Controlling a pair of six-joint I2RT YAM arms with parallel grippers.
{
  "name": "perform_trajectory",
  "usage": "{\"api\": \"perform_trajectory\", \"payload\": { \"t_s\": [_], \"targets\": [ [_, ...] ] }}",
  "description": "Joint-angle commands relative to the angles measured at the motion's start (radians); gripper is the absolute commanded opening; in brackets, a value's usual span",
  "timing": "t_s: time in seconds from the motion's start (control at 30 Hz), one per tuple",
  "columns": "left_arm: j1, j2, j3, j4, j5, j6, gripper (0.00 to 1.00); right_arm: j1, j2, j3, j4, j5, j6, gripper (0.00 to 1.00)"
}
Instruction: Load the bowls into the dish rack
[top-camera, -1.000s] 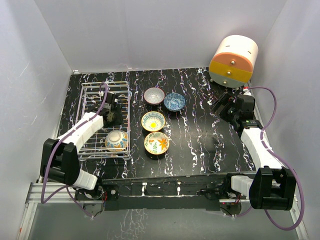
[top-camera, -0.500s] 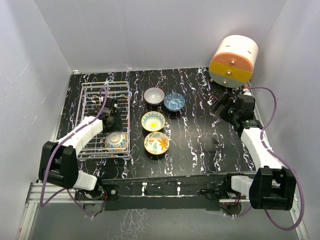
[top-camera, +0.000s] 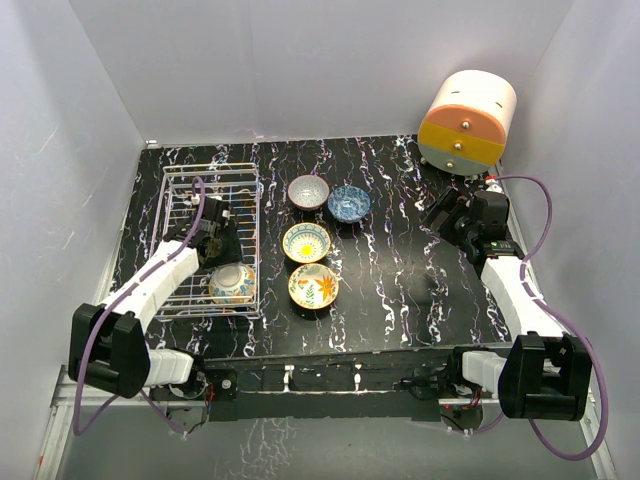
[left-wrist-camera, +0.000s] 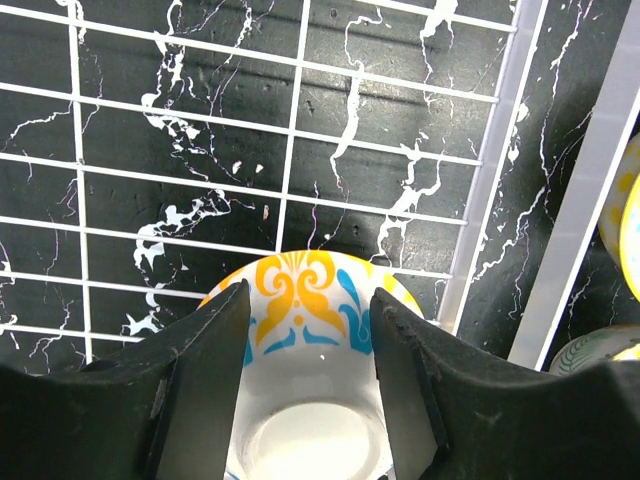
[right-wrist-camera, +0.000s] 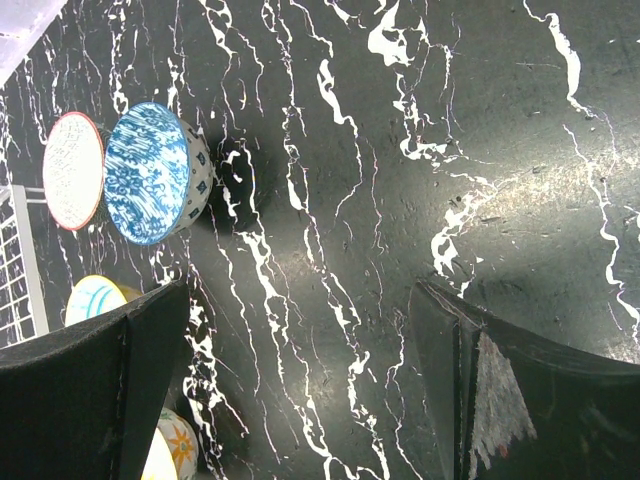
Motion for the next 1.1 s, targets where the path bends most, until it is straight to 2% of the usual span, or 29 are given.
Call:
{"api": "perform_trajectory", "payload": {
  "t_s": [0.0, 0.27, 0.57, 1.07],
  "targets": [
    [-0.006, -0.050, -0.012, -0.041, 0.009, -0.007, 0.50, -0.007, -0.029, -0.003, 0.056, -0.010, 0.001, 0.95],
    [-0.006, -0.065, -0.003, -0.027, -0.018, -0.004, 0.51, -0.008, -0.032, -0.006, 0.055, -0.011, 0.001, 0.95],
    [-0.006, -0.011, 0.016, -0.002, 0.006, 0.001, 0.50, -0.008, -0.031, 0.003, 0.053, -0.009, -0.003, 0.95],
    [-0.007, -0.083, -0.050, -0.036, 0.021, -0.011, 0.50, -0.007, -0.025, 0.000, 0.059, -0.014, 0.001, 0.95]
  ]
}}
